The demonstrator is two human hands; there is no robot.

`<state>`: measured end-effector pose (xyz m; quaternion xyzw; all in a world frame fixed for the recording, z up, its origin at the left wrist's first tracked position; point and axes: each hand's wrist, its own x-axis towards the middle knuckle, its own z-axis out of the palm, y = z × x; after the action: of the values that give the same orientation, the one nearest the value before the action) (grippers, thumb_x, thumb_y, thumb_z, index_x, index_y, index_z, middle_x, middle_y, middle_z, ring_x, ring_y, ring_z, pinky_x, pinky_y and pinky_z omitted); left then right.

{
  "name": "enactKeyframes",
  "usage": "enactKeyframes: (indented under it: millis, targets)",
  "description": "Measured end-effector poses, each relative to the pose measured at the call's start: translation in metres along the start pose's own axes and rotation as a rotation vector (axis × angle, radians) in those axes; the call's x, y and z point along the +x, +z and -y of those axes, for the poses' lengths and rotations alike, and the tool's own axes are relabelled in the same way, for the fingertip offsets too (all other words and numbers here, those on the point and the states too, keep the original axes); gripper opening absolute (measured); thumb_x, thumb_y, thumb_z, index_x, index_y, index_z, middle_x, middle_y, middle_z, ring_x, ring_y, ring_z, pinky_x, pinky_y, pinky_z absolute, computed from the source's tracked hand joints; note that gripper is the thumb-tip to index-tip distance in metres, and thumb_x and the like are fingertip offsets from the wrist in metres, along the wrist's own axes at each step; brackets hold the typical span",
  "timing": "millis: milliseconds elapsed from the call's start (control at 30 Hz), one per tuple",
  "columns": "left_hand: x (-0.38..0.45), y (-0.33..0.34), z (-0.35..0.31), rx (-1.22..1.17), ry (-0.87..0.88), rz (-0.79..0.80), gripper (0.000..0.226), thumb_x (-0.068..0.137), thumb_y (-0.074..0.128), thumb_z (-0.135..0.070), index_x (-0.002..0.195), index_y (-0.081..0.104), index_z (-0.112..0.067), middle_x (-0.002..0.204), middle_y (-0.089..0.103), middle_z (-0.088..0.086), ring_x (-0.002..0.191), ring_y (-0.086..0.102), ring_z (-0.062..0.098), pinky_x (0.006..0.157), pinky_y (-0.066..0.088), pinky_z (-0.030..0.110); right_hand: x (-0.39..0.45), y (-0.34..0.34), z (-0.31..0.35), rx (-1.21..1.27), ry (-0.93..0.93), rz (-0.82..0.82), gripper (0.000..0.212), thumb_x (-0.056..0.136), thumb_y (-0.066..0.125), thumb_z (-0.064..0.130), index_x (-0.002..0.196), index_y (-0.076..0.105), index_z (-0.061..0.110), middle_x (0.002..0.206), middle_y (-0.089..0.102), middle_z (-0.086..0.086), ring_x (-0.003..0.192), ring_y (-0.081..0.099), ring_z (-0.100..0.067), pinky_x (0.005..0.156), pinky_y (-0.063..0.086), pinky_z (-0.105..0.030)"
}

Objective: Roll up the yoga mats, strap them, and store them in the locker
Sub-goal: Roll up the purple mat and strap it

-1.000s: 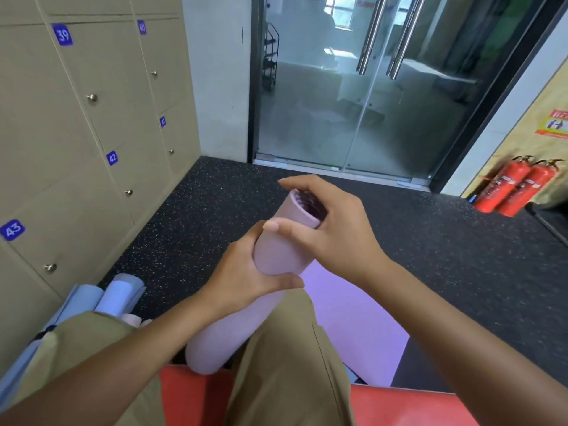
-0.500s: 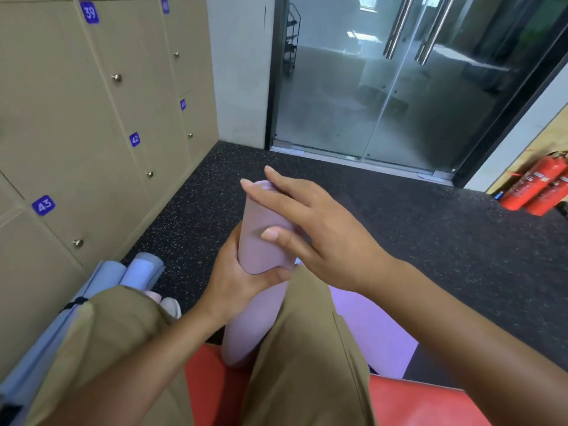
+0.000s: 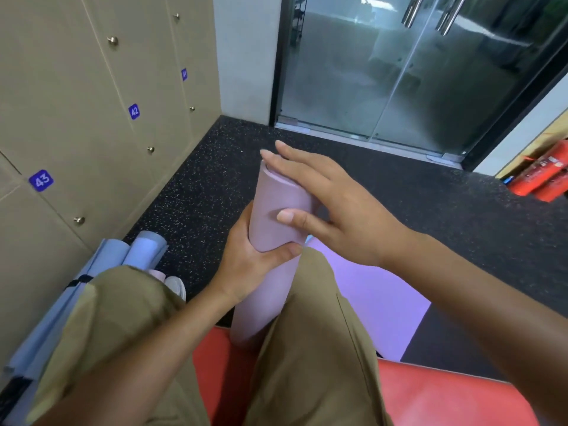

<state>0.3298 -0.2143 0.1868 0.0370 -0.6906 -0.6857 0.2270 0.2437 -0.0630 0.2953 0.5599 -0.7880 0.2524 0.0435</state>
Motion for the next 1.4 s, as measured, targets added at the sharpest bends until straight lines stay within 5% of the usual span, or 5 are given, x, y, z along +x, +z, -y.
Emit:
enactKeyframes:
  millis: [400,633,867,1033,1400]
  targets:
    - [0.008,0.025,0.005,0.070,0.026,0.041,0.071,0.054,0.081,-0.055,0.117,0.055,-0.035,0.109,0.065,-0.018,0.094,0.064,-0.014,0.075,0.048,0.007,-0.161,-0.019,-0.041,0.121,0.575,0.166,0.064,0.093,0.064,0.051,0.152,0.041,0.039,0.143,0.049,0.022,0.131,0.048,-0.002,0.099,0.045,-0.020]
    - [0.009,0.041,0.005,0.099,0.050,0.141,0.071,0.058,0.083,-0.057,0.119,0.055,-0.035,0.112,0.066,-0.018,0.100,0.065,-0.009,0.080,0.050,0.011,-0.278,0.025,-0.072,0.169,0.940,0.762,0.031,0.086,0.078,0.043,0.113,0.065,0.037,0.106,0.069,0.017,0.097,0.064,0.004,0.094,0.054,-0.031]
    - [0.009,0.055,0.006,0.135,0.032,0.199,0.063,0.056,0.083,-0.061,0.110,0.055,-0.044,0.111,0.066,-0.019,0.099,0.066,-0.005,0.080,0.053,0.016,-0.324,0.057,-0.075,0.164,1.003,0.912,0.035,0.065,0.093,0.040,0.090,0.070,0.033,0.088,0.071,0.013,0.086,0.068,-0.011,0.079,0.057,-0.029]
    - [0.009,0.058,0.004,0.131,0.020,0.202,0.058,0.058,0.082,-0.057,0.107,0.055,-0.043,0.105,0.066,-0.022,0.093,0.065,-0.009,0.075,0.051,0.011,-0.327,0.066,-0.066,0.167,0.997,0.978,0.029,0.067,0.093,0.034,0.087,0.073,0.027,0.082,0.070,0.016,0.067,0.058,0.009,0.057,0.038,-0.006]
    - [0.006,0.059,0.001,0.130,0.016,0.203,0.056,0.060,0.082,-0.054,0.108,0.056,-0.041,0.100,0.068,-0.036,0.093,0.065,-0.009,0.077,0.051,0.012,-0.331,0.064,-0.071,0.130,1.043,0.916,0.019,0.079,0.077,0.034,0.086,0.067,0.019,0.091,0.067,0.008,0.085,0.061,-0.014,0.071,0.047,-0.027]
